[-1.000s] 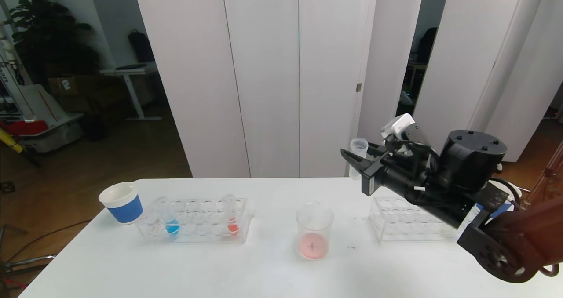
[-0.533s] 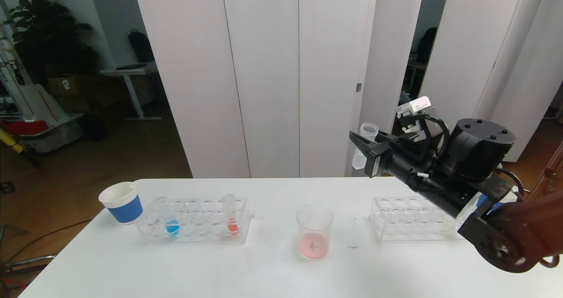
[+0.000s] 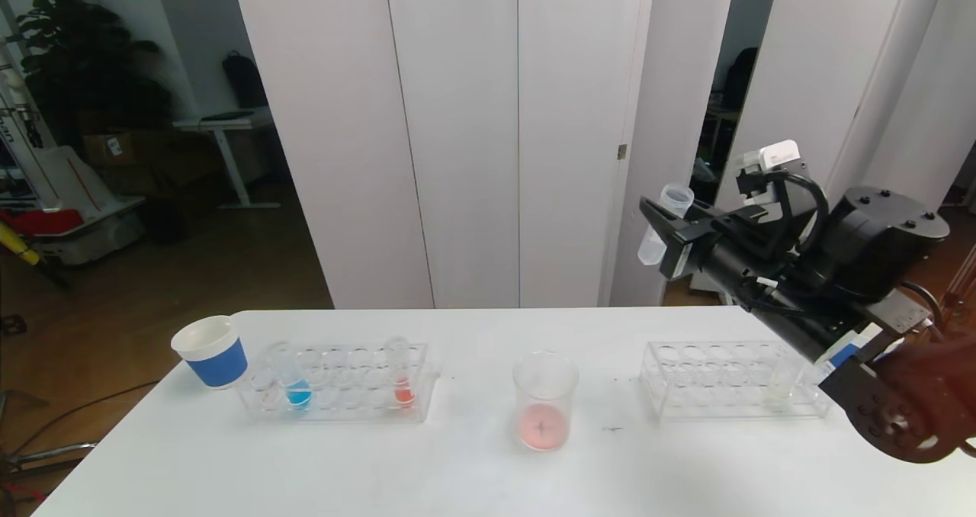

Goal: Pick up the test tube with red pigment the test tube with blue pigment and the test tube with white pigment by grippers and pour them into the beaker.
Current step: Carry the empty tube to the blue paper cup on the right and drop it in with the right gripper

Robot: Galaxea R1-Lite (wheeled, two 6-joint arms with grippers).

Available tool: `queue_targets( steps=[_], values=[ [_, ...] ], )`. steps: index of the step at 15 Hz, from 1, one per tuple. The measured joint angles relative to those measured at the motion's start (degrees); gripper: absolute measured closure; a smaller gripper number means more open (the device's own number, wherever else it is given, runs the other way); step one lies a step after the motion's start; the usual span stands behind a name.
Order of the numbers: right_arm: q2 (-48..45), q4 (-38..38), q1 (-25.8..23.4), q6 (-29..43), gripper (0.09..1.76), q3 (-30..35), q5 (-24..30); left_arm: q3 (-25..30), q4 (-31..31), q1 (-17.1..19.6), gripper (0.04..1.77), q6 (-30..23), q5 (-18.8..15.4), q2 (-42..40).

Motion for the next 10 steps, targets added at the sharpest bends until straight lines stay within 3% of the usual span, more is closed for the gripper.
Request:
queue_targets(
  steps=[10],
  values=[
    [-9.2, -0.1, -19.2, 0.9, 1.25, 2.2, 3.1, 0.0, 0.0, 0.0, 0.06, 0.0, 0.0, 0.0]
  ],
)
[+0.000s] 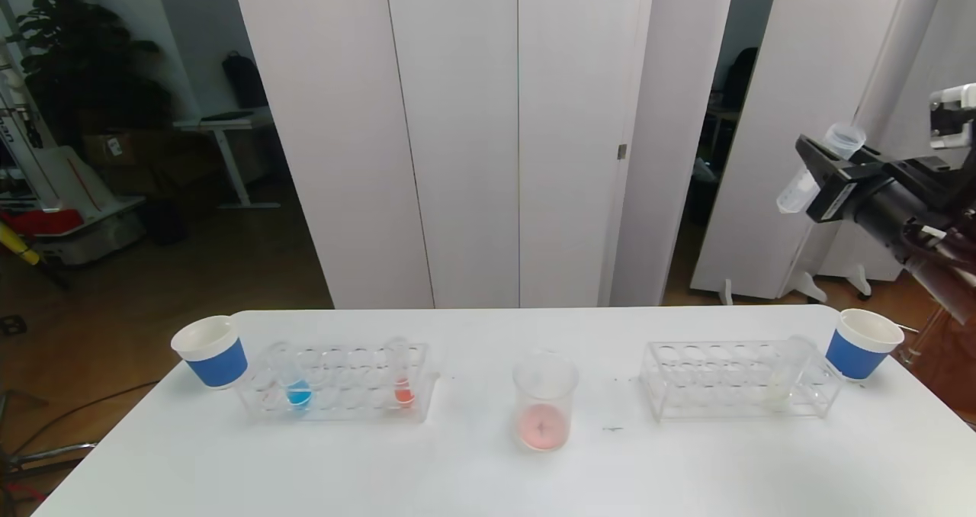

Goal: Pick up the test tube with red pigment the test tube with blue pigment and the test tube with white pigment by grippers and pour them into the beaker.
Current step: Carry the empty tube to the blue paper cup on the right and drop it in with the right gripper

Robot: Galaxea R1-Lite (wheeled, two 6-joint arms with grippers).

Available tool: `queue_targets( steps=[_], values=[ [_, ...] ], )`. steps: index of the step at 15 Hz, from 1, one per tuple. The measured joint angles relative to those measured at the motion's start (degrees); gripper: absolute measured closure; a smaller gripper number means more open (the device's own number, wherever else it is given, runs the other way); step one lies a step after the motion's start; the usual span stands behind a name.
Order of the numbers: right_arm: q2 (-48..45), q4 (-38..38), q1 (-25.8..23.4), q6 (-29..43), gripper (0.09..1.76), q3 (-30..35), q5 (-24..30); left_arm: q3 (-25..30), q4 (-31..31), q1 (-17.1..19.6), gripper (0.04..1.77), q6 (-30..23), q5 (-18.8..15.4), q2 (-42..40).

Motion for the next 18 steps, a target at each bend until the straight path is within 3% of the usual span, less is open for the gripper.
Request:
queue_targets(
  steps=[11, 18],
  values=[
    [1.2, -0.4, -21.2, 11.5, 1.25, -0.1, -0.1, 0.0, 0.0, 0.0, 0.06, 0.0, 0.0, 0.0],
    [10.3, -6.0, -24.5, 15.2, 1.25, 0.1, -0.3, 0.0, 0.0, 0.0, 0.06, 0.0, 0.0, 0.0]
  ],
)
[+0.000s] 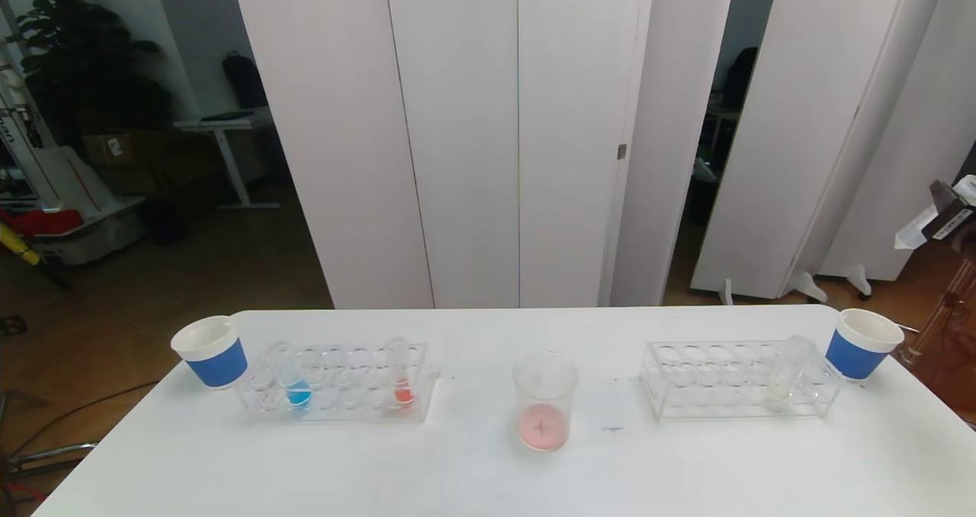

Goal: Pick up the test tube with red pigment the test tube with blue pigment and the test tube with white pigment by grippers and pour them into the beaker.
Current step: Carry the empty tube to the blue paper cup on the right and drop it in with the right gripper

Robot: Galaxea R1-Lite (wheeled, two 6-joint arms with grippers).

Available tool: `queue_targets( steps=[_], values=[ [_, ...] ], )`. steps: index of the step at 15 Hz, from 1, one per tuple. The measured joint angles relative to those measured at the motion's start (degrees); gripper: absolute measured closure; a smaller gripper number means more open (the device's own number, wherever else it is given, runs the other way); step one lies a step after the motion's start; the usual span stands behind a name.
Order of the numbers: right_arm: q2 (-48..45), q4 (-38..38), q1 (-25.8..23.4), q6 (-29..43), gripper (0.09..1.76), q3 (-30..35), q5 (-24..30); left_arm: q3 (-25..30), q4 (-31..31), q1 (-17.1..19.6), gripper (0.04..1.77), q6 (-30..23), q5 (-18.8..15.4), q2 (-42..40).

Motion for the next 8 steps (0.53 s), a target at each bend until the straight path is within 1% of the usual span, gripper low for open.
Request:
queue_targets(
  steps=[6, 8],
  values=[
    [6.1, -3.9, -2.2, -0.2, 1.25, 2.1, 0.1, 0.0, 0.0, 0.0, 0.06, 0.0, 0.0, 0.0],
    [7.9, -4.0, -2.7, -0.1, 1.25, 3.1, 0.2, 0.0, 0.0, 0.0, 0.06, 0.0, 0.0, 0.0]
  ],
)
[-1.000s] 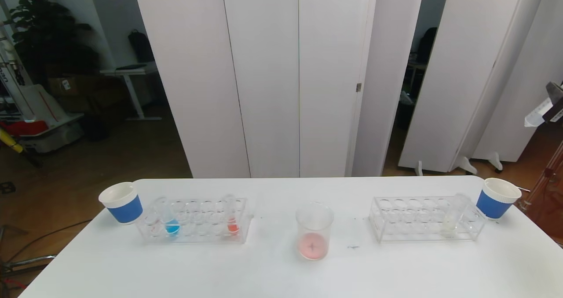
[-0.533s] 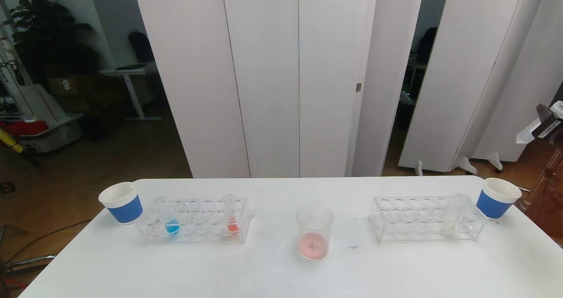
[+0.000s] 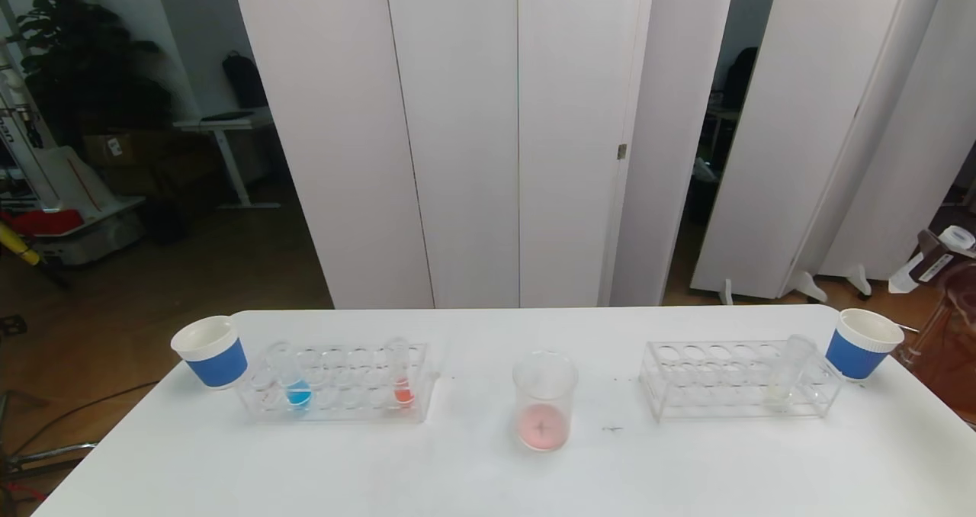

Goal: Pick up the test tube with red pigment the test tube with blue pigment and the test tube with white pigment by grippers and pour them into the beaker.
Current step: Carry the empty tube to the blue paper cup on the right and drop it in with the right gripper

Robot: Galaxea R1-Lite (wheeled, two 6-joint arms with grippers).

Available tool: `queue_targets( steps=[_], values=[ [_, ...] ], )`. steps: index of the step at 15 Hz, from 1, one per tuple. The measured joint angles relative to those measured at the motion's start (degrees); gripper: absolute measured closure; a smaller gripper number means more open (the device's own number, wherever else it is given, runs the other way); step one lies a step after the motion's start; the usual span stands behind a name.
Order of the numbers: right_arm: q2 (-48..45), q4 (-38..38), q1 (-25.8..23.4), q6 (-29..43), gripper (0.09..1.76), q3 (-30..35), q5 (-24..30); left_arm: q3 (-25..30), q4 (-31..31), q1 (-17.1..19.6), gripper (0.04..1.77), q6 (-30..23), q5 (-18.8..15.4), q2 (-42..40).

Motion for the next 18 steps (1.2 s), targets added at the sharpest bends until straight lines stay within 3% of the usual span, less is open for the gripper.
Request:
queue_targets(
  steps=[18],
  values=[
    [9.7, -1.8, 0.9, -0.7, 1.25, 2.3, -0.1, 0.0, 0.0, 0.0, 0.06, 0.0, 0.0, 0.0]
  ],
)
